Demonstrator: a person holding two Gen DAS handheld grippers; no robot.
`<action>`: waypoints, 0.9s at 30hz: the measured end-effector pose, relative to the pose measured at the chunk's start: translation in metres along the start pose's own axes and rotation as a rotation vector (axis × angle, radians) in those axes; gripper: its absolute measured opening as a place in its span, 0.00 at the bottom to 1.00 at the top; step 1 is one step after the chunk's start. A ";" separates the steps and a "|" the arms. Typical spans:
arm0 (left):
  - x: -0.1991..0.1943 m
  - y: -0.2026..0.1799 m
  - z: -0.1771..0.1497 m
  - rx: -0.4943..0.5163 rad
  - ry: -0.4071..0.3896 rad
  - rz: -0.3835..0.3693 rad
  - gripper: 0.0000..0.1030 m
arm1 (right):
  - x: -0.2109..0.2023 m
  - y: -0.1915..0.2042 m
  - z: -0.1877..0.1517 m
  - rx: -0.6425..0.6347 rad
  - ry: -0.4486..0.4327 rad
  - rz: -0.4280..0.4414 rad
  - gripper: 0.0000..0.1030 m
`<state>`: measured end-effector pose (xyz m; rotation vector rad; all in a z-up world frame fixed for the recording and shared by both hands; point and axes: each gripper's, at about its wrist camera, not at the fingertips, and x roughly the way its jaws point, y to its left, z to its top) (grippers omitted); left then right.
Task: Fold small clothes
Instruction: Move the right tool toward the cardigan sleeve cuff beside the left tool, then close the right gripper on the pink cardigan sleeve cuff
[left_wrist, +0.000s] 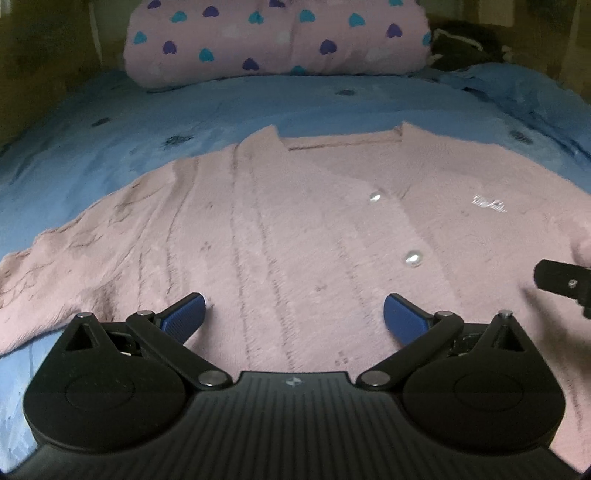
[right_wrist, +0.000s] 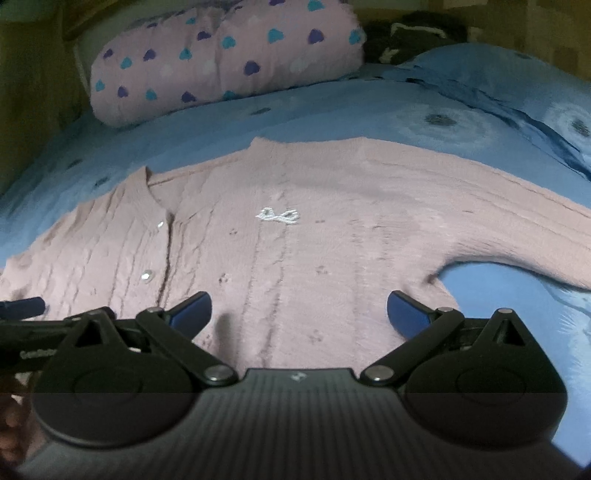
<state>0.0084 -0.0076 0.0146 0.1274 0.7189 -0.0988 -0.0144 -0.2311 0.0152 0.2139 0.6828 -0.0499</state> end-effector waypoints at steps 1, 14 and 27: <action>-0.001 0.000 0.001 -0.003 0.005 -0.008 1.00 | -0.005 -0.003 0.002 0.009 -0.006 -0.001 1.00; -0.024 0.011 0.009 -0.005 0.027 -0.061 1.00 | -0.039 -0.081 0.034 0.191 -0.088 -0.218 1.00; -0.022 0.021 0.009 -0.028 0.080 -0.045 1.00 | -0.063 -0.178 0.022 0.525 -0.083 -0.408 1.00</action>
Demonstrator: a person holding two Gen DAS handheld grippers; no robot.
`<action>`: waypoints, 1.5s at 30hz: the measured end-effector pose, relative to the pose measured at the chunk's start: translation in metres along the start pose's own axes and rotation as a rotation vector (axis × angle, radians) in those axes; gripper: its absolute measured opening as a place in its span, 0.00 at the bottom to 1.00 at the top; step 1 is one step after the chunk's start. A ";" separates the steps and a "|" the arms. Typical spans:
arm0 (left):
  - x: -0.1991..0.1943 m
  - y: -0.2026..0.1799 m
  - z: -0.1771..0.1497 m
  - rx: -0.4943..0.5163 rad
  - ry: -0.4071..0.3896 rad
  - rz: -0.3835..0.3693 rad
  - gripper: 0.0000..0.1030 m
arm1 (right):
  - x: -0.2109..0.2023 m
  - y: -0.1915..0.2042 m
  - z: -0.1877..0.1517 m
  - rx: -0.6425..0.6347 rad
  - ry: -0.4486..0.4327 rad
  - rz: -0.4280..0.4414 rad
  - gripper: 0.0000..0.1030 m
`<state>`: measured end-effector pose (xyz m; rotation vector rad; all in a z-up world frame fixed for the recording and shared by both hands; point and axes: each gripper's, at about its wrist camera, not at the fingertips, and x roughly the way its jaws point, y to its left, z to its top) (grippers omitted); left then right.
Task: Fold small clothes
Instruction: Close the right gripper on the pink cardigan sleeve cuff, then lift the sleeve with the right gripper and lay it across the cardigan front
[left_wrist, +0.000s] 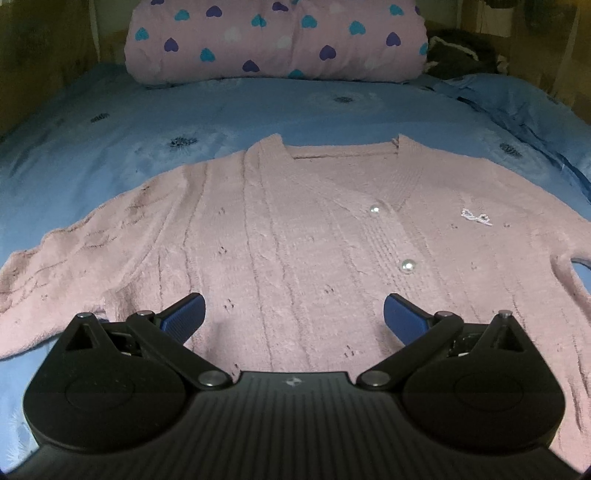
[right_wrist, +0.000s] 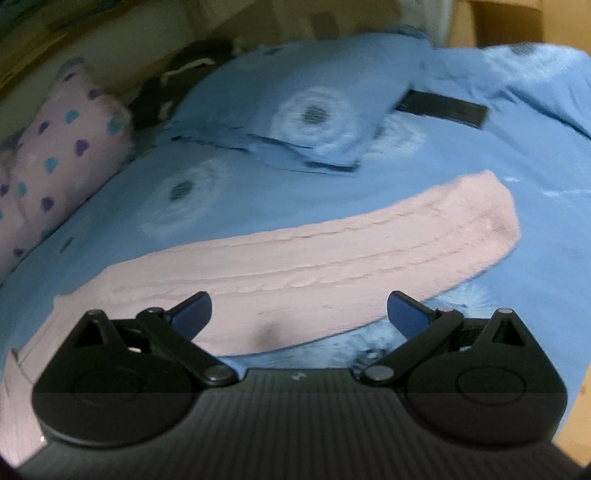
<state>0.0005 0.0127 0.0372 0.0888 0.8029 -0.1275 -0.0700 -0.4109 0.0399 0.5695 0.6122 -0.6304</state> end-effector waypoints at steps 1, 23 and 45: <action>0.000 0.000 0.000 -0.004 0.001 -0.002 1.00 | 0.003 -0.005 0.000 0.017 0.006 -0.009 1.00; 0.009 0.001 0.001 -0.032 0.044 -0.061 1.00 | 0.044 -0.043 0.007 0.314 -0.041 0.039 0.86; 0.008 -0.002 0.001 -0.033 0.052 -0.108 1.00 | 0.009 0.002 0.043 0.110 -0.125 0.195 0.14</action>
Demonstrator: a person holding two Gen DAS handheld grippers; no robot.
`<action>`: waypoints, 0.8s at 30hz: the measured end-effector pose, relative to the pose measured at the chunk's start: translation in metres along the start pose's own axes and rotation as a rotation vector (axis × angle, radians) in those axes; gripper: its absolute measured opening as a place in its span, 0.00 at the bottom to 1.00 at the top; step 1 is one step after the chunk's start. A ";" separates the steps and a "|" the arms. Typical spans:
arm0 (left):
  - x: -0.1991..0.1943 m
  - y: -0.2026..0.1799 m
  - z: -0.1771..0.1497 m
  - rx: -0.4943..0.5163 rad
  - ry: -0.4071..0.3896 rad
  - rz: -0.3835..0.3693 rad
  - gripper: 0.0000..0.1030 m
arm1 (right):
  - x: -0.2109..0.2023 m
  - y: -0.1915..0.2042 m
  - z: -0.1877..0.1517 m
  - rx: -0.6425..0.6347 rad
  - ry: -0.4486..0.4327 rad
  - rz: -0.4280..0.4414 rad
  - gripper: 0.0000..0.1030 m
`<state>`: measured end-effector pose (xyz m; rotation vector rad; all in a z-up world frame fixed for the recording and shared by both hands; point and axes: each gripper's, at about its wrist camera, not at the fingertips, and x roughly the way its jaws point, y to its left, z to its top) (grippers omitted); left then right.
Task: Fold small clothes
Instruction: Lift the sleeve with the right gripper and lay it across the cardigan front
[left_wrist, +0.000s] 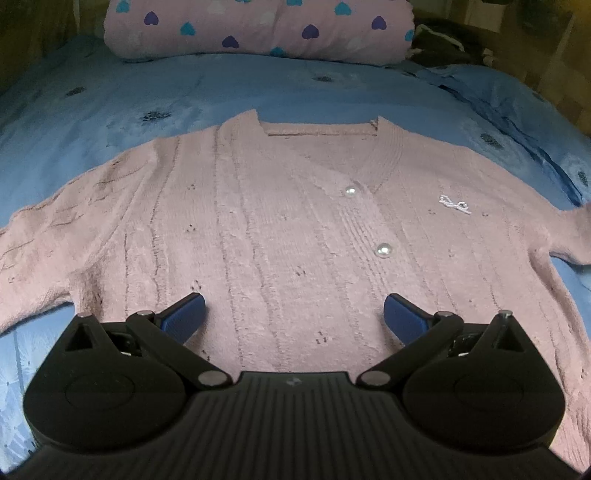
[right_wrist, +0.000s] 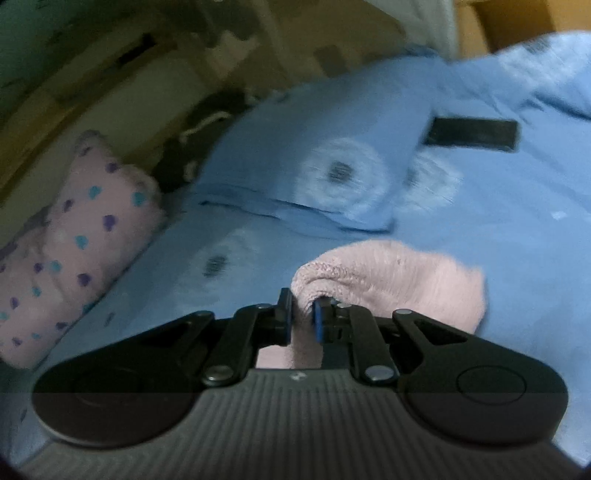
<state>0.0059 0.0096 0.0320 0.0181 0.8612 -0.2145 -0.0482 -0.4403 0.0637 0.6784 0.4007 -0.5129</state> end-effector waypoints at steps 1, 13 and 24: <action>0.000 0.000 0.000 0.002 -0.001 -0.002 1.00 | -0.002 0.006 0.002 -0.015 -0.001 0.021 0.14; -0.006 0.006 0.002 -0.020 -0.020 -0.006 1.00 | -0.023 0.081 -0.004 -0.108 0.007 0.241 0.14; -0.016 0.017 0.007 -0.040 -0.047 0.018 1.00 | -0.041 0.156 -0.031 -0.156 0.061 0.463 0.14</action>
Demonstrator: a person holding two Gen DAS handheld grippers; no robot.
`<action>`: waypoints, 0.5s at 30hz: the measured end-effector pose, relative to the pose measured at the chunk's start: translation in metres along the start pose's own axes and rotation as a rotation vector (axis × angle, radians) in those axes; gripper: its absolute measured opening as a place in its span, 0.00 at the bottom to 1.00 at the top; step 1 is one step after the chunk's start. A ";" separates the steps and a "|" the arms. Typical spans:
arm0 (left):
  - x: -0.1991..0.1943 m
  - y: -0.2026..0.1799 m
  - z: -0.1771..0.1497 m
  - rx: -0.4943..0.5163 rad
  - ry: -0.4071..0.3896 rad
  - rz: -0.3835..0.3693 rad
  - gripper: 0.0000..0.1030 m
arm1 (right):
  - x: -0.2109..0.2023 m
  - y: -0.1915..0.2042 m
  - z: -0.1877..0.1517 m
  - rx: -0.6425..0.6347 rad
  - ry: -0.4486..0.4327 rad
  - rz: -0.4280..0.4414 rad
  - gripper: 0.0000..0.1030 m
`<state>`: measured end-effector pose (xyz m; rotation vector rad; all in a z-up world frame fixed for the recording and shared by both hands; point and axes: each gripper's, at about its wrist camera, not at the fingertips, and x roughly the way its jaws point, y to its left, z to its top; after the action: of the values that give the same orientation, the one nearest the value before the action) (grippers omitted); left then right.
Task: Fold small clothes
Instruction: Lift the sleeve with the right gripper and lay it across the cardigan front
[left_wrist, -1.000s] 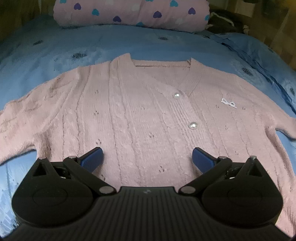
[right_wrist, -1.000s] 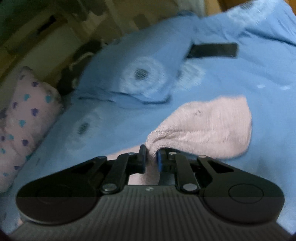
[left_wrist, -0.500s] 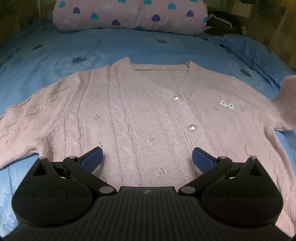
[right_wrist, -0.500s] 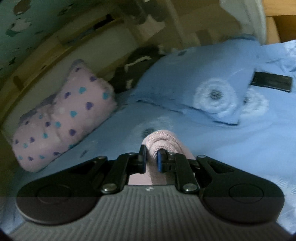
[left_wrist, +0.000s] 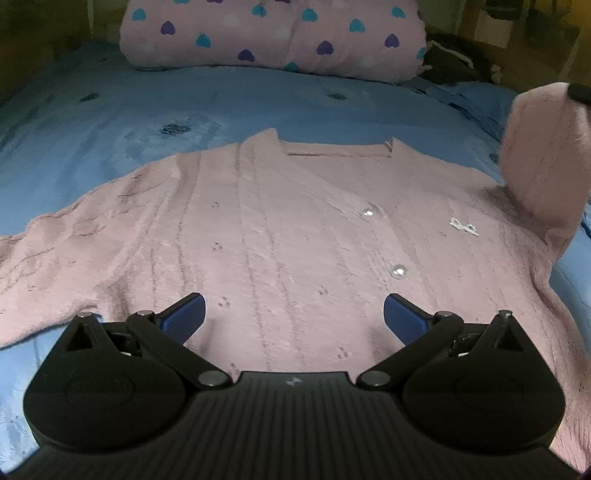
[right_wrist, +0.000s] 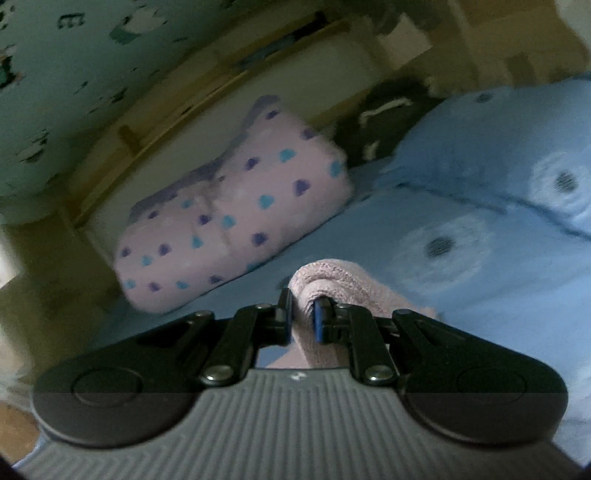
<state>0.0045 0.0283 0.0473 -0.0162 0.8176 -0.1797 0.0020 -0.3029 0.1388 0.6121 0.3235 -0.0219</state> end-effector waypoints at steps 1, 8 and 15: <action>0.000 0.002 0.001 -0.005 0.001 0.002 1.00 | 0.005 0.006 -0.005 0.001 0.013 0.018 0.14; 0.001 0.016 0.006 -0.045 0.010 0.025 1.00 | 0.038 0.032 -0.055 0.003 0.135 0.088 0.14; 0.008 0.030 0.008 -0.095 0.030 0.081 1.00 | 0.070 0.036 -0.111 0.004 0.299 0.120 0.14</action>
<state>0.0202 0.0561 0.0439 -0.0698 0.8548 -0.0645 0.0408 -0.2050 0.0526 0.6383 0.5759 0.1862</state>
